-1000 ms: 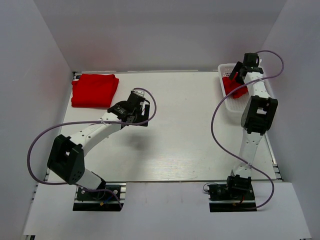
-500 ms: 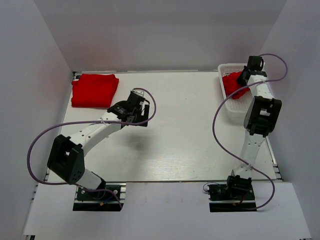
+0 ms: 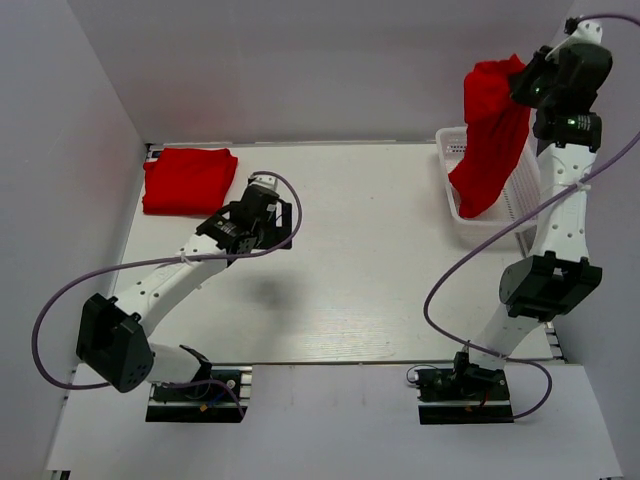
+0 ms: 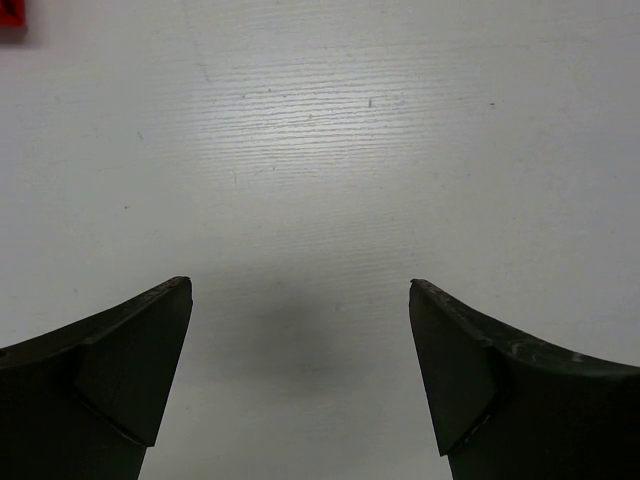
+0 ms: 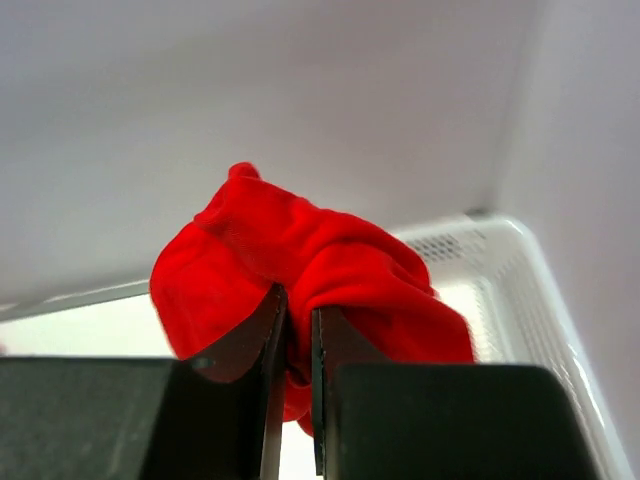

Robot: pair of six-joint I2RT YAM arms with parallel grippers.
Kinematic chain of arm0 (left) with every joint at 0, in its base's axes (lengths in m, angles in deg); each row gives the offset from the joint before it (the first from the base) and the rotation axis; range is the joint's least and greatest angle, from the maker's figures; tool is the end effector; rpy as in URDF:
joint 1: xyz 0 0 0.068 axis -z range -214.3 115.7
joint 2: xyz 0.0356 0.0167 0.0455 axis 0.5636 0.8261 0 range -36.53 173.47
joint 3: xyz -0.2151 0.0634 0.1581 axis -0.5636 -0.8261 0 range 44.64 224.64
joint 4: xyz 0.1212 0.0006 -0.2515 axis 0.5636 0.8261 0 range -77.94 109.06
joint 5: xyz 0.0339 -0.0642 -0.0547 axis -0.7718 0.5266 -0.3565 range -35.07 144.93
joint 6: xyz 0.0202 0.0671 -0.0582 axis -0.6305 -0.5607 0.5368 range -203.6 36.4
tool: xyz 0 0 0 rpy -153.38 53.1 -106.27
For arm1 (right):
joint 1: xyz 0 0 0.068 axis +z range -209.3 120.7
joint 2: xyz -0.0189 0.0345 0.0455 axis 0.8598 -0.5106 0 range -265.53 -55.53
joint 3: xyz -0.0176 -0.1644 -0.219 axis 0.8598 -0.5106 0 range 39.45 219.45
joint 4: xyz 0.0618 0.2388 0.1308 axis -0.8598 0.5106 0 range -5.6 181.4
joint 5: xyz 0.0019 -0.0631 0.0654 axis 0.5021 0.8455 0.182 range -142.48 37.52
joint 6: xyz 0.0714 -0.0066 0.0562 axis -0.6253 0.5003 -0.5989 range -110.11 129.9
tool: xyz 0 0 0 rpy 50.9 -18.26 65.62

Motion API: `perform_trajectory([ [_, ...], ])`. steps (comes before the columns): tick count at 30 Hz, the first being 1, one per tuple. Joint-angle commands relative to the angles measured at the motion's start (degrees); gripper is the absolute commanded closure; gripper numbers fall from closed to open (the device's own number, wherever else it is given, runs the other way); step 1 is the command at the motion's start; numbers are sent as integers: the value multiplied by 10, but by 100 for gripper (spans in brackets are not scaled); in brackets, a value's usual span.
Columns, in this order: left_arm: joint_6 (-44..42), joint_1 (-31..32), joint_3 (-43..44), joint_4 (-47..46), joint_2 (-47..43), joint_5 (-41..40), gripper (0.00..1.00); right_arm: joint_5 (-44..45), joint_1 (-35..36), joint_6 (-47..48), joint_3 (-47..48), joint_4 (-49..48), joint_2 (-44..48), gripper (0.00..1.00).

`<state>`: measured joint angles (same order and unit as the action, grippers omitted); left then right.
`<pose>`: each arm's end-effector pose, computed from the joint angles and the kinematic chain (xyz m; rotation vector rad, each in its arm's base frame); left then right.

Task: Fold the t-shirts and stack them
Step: Grab crumpled tshirt from bin with the right arm, then move the tshirt to the center of the board

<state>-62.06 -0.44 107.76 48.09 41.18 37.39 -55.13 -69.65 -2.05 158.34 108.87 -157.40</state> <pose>0.2878 -0.1636 0.2473 0.1256 2.3974 -0.0712 0.4567 -0.0797 0.4880 0.2949 1.6751 0.0601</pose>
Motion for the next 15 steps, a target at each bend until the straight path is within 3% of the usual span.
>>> perform_trajectory([
  [1,28,-2,-10,9,-29,-10,0,-157,16,27,50,-5,30,100],
  [7,33,-7,-26,21,-53,-15,0,-346,39,-38,111,-93,75,100],
  [8,39,-7,-26,21,-53,-15,0,-363,42,-89,107,-173,86,100],
  [10,39,-7,-26,21,-59,-21,0,-421,46,-133,109,-224,90,100],
  [11,39,-7,-26,26,-66,-21,0,-438,49,-216,115,-313,86,100],
  [13,39,-7,-21,26,-72,-21,0,-508,61,-281,128,-425,66,100],
  [14,39,-7,-21,26,-72,-21,0,-517,62,-388,149,-458,51,100],
  [15,39,-7,-14,32,-72,-28,0,-533,73,-414,158,-509,34,100],
])
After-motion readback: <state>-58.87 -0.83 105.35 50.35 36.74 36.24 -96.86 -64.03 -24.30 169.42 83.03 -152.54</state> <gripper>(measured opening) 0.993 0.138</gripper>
